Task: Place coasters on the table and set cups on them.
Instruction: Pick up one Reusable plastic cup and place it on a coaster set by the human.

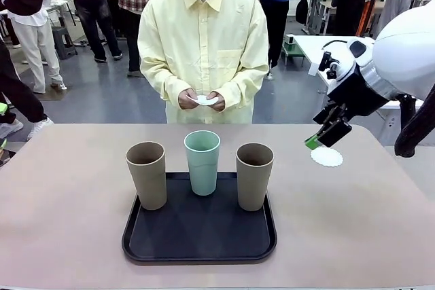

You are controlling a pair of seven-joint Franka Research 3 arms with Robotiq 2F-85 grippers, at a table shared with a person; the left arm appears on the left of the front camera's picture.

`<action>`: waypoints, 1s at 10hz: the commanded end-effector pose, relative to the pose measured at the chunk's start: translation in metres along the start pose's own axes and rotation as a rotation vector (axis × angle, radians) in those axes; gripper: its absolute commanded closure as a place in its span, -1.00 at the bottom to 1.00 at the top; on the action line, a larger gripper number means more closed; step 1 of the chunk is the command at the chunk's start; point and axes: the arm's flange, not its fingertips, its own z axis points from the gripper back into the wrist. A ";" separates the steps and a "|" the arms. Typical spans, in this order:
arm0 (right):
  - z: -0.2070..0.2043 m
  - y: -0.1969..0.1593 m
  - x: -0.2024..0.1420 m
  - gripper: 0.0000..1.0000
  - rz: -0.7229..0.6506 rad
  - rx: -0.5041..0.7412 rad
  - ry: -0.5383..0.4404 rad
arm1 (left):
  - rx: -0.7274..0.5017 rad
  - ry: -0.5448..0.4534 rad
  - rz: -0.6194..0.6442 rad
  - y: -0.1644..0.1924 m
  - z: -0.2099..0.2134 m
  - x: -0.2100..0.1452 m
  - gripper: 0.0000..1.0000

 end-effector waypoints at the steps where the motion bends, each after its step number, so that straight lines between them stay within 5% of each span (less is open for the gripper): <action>1: 0.000 -0.001 -0.021 -1.00 0.282 0.120 -0.110 | -0.017 -0.005 -0.011 0.000 0.000 0.000 -1.00; 4: -0.036 -0.010 -0.046 -1.00 0.385 0.184 -0.345 | -0.017 -0.005 -0.011 0.000 0.000 0.000 -1.00; 6: -0.059 -0.021 -0.065 -1.00 0.211 0.215 -0.498 | -0.017 -0.005 -0.011 0.000 0.000 0.000 -1.00; 10: -0.093 -0.007 -0.092 -1.00 0.154 0.262 -0.577 | -0.017 -0.005 -0.011 0.000 0.000 0.000 -1.00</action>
